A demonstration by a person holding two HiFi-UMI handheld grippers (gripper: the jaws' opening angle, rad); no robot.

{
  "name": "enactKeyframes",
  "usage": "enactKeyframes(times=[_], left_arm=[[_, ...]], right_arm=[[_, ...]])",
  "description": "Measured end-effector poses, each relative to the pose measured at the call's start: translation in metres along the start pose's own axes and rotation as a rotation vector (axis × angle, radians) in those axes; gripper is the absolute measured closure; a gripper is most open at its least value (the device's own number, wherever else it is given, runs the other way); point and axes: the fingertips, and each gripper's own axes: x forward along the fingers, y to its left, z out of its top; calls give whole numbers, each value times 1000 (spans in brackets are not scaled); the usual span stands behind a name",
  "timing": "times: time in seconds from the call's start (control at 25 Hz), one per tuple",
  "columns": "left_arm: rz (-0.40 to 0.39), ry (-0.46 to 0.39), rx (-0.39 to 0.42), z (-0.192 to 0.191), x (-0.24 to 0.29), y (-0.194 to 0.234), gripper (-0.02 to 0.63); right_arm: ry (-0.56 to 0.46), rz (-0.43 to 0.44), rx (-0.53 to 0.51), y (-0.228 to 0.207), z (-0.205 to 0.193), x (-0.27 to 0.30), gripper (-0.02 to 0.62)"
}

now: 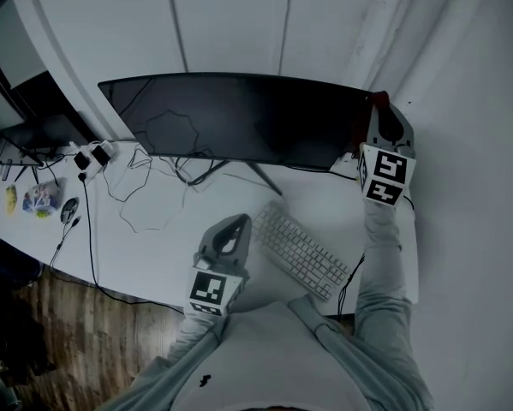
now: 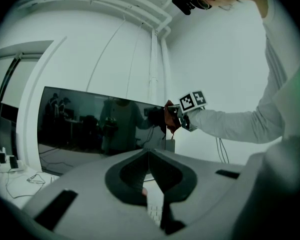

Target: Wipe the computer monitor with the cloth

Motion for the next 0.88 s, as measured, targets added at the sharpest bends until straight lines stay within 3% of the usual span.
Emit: enactKeyframes(times=[0.2, 0.44, 0.68, 0.88], left_arm=[[19, 3, 4, -2, -6, 5, 584], [0, 9, 3, -3, -8, 10, 584], [26, 3, -11, -4, -19, 34, 584], [82, 13, -30, -12, -45, 71, 584]], right_arm=[[-12, -9, -6, 0, 8, 1, 560], [-11, 11, -93, 21, 25, 4, 560], [-28, 122, -191, 86, 55, 19, 560], [-53, 187, -185, 148, 79, 27, 560]])
